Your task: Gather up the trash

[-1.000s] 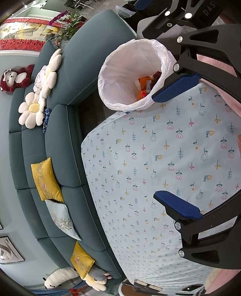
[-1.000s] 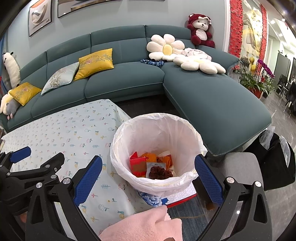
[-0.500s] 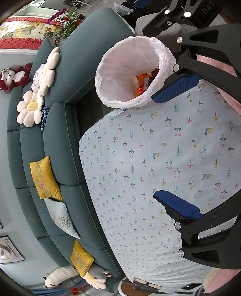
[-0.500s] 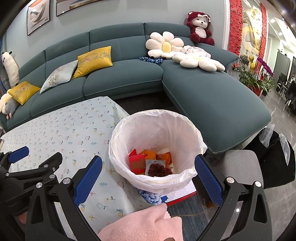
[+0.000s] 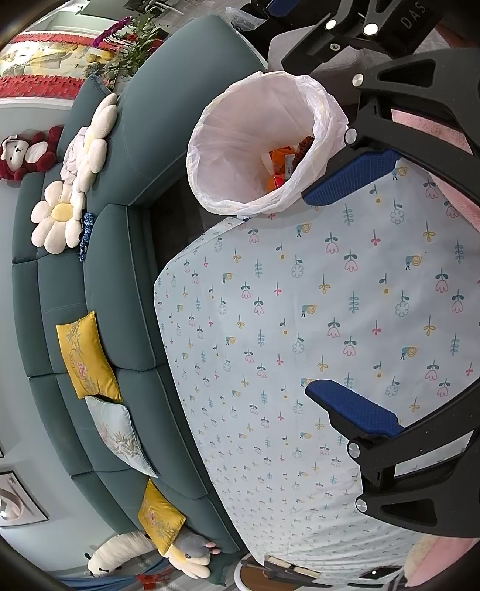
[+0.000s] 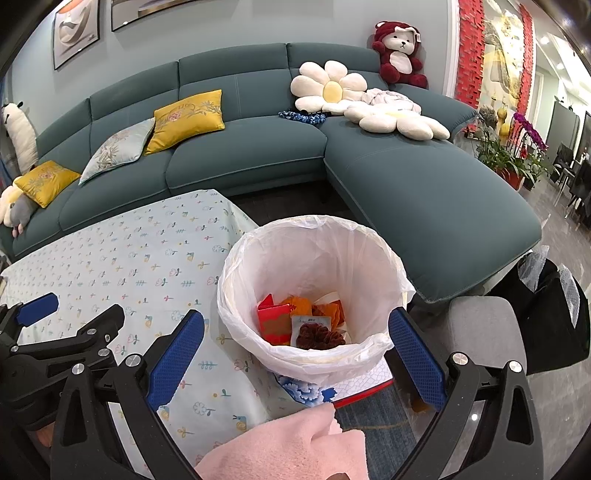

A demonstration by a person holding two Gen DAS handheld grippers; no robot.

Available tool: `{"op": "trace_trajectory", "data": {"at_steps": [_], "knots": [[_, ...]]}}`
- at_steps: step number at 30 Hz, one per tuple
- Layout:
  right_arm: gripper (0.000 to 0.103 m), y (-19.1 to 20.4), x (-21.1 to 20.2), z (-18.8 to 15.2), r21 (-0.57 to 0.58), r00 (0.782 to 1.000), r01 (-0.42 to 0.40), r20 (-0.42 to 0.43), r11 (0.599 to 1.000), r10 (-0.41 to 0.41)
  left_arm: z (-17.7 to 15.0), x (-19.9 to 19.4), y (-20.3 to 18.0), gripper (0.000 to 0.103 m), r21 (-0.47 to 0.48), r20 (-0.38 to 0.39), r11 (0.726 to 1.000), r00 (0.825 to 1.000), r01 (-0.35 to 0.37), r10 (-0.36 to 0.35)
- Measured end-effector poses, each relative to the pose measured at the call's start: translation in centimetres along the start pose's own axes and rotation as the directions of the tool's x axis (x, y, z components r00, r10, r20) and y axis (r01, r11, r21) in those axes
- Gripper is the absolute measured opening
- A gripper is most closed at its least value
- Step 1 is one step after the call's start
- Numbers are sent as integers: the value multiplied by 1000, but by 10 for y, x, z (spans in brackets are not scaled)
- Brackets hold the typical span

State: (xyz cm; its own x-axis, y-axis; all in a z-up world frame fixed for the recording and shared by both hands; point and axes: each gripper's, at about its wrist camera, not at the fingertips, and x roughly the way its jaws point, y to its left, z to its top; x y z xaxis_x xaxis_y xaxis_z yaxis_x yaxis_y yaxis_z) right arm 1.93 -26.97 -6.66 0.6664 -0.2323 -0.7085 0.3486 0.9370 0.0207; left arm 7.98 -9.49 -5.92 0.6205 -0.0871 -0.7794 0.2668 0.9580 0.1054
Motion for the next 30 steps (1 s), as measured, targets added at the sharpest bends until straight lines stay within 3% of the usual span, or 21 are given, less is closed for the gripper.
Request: {"op": "trace_trajectory", "data": {"at_steps": [30], "knots": [[96,0,1,0,2,1000,0,-6,1000,0,-4,3,-2,91,3,-14,1000,1000,15,-15]]}}
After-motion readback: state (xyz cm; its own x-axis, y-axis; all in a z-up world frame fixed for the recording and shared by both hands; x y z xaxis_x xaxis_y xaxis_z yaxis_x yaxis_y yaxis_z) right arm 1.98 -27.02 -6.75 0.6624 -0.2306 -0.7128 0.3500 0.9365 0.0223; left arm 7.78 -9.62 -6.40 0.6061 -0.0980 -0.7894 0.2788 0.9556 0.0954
